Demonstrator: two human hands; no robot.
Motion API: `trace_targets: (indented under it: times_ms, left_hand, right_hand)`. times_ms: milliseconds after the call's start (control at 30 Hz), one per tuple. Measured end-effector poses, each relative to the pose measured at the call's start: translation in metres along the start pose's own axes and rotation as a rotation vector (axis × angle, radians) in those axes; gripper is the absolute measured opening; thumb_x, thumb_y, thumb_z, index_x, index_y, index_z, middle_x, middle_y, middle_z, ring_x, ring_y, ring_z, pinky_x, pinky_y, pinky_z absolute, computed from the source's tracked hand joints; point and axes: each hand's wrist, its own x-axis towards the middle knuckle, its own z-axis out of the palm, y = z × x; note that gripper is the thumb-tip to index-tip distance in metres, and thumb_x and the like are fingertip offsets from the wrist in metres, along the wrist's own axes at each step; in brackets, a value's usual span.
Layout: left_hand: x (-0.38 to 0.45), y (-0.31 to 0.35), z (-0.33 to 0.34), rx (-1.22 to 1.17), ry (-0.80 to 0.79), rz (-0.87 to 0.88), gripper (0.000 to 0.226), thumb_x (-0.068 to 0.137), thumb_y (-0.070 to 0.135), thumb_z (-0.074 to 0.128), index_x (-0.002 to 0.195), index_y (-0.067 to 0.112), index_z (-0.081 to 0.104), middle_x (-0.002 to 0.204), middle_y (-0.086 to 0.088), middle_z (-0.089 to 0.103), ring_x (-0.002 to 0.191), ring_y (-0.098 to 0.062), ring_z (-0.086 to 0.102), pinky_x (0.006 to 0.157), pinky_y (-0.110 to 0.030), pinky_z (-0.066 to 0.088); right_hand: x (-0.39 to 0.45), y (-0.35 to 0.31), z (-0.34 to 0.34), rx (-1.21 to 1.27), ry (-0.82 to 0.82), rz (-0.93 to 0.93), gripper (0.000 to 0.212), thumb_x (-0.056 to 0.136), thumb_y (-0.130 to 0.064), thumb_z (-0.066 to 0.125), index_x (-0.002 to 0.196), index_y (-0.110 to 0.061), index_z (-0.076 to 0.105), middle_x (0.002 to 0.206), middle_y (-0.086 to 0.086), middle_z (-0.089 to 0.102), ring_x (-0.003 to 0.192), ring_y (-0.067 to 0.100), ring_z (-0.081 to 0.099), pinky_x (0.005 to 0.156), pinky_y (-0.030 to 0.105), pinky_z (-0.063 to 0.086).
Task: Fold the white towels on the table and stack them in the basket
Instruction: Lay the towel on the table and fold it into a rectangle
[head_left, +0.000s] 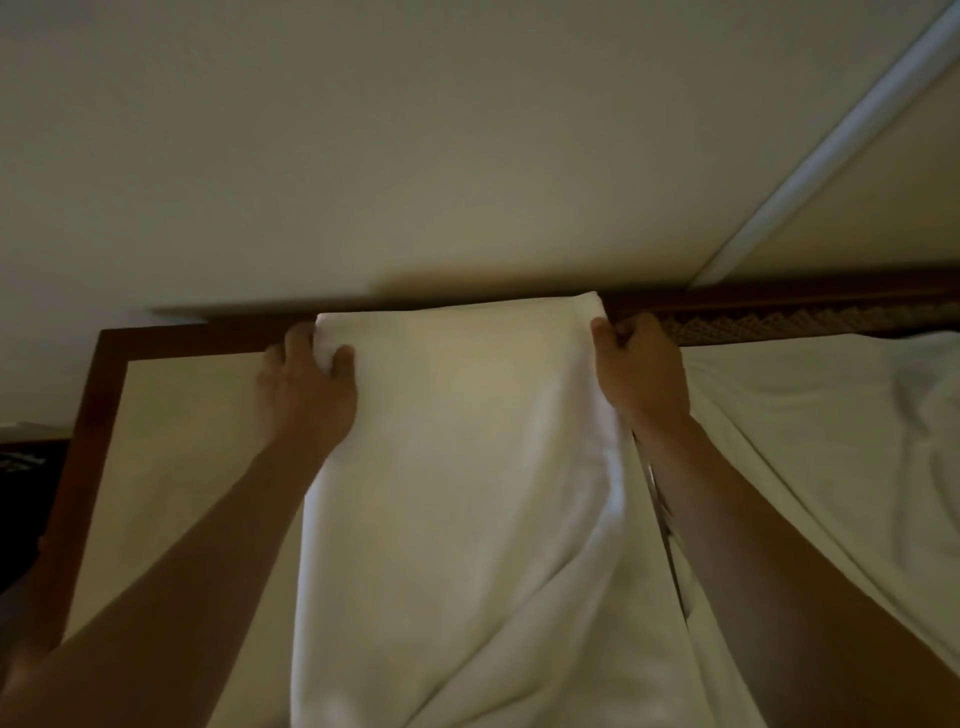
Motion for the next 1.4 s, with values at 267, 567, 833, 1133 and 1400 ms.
trace_targets:
  times_ms: [267, 567, 833, 1133, 1400]
  left_hand:
    - [-0.048, -0.012, 0.000, 0.004, 0.019, -0.011, 0.047, 0.103, 0.052, 0.045, 0.139, 0.023, 0.038, 0.120, -0.019, 0.065, 0.105, -0.044, 0.062, 0.082, -0.048, 0.047]
    - [-0.066, -0.024, -0.012, -0.099, 0.006, -0.033, 0.042, 0.104, 0.049, 0.045, 0.132, 0.017, 0.049, 0.105, -0.008, 0.066, 0.095, -0.034, 0.062, 0.082, -0.043, 0.049]
    - [-0.112, -0.053, -0.025, -0.141, -0.105, -0.140, 0.041, 0.104, 0.048, 0.046, 0.087, 0.014, 0.064, 0.076, 0.002, 0.063, 0.078, -0.028, 0.059, 0.070, -0.036, 0.041]
    - [-0.121, -0.051, -0.012, 0.085, -0.027, -0.083, 0.045, 0.099, 0.060, 0.045, 0.094, 0.016, 0.051, 0.088, -0.008, 0.062, 0.083, -0.036, 0.059, 0.070, -0.041, 0.047]
    - [-0.137, -0.023, 0.015, 0.340, -0.098, 0.453, 0.059, 0.102, 0.052, 0.039, 0.155, 0.028, 0.032, 0.166, -0.007, 0.025, 0.152, -0.032, 0.024, 0.120, -0.057, 0.023]
  right_hand:
    - [-0.056, 0.021, 0.004, -0.191, 0.075, -0.121, 0.034, 0.107, -0.037, 0.045, 0.130, -0.011, 0.044, 0.091, 0.012, 0.071, 0.076, 0.033, 0.070, 0.059, 0.033, 0.048]
    - [-0.072, 0.032, -0.007, -0.184, 0.078, 0.008, 0.038, 0.104, -0.046, 0.049, 0.123, -0.013, 0.049, 0.096, 0.010, 0.071, 0.084, 0.032, 0.070, 0.064, 0.034, 0.047]
    - [-0.125, 0.042, 0.002, -0.148, 0.056, 0.085, 0.037, 0.102, -0.049, 0.051, 0.111, -0.014, 0.058, 0.095, 0.005, 0.070, 0.086, 0.029, 0.069, 0.067, 0.033, 0.048]
    - [-0.115, 0.055, 0.001, -0.204, 0.157, 0.016, 0.033, 0.105, -0.042, 0.048, 0.113, -0.010, 0.055, 0.094, 0.013, 0.069, 0.081, 0.038, 0.067, 0.064, 0.040, 0.050]
    - [-0.136, 0.011, 0.037, -0.478, -0.091, -0.552, 0.060, 0.104, -0.053, 0.033, 0.158, -0.026, 0.033, 0.168, 0.008, 0.019, 0.152, 0.034, 0.022, 0.118, 0.056, 0.022]
